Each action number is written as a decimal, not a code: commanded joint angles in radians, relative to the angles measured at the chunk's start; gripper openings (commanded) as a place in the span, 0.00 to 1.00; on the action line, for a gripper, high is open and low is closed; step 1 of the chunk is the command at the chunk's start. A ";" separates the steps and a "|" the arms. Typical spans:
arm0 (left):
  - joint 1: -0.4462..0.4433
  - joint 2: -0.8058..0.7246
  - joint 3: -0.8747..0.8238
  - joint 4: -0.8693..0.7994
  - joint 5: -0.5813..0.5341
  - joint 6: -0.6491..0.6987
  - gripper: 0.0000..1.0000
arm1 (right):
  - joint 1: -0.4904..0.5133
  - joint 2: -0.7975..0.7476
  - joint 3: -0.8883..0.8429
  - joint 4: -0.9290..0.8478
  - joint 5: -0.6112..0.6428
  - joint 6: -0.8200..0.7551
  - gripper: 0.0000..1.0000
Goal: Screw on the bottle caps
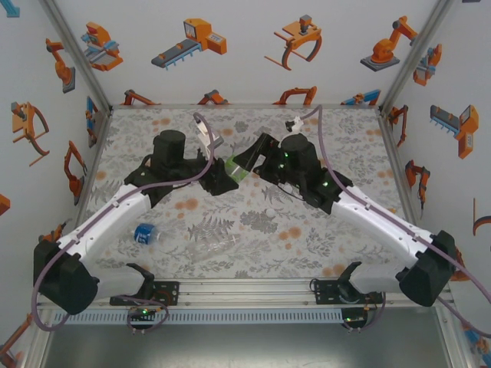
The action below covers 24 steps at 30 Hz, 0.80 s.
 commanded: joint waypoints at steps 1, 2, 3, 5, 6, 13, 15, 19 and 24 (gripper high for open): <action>0.001 -0.043 -0.017 0.026 0.003 0.024 0.39 | -0.007 0.027 0.041 0.060 0.019 0.043 0.71; 0.001 -0.045 -0.024 0.034 0.005 0.021 0.39 | -0.008 0.031 0.042 0.069 0.020 0.043 0.69; 0.000 -0.048 -0.030 0.040 0.005 0.019 0.39 | -0.007 0.036 0.039 0.080 0.021 0.046 0.68; -0.003 -0.052 -0.041 0.049 0.004 0.013 0.39 | -0.008 0.046 0.036 0.099 0.020 0.060 0.63; -0.004 -0.054 -0.048 0.053 0.004 0.011 0.39 | -0.008 0.051 0.037 0.107 0.014 0.062 0.60; -0.015 -0.066 -0.065 0.078 -0.013 -0.005 0.43 | -0.008 0.061 0.044 0.116 -0.024 0.076 0.42; -0.015 -0.066 -0.061 0.075 -0.017 -0.008 0.50 | -0.008 0.059 0.041 0.121 -0.024 0.066 0.38; -0.013 -0.075 -0.046 0.048 -0.023 -0.010 0.79 | -0.008 0.043 0.022 0.178 -0.037 -0.054 0.34; 0.007 -0.100 -0.027 0.012 0.017 -0.004 0.90 | -0.021 -0.035 -0.074 0.370 -0.134 -0.334 0.33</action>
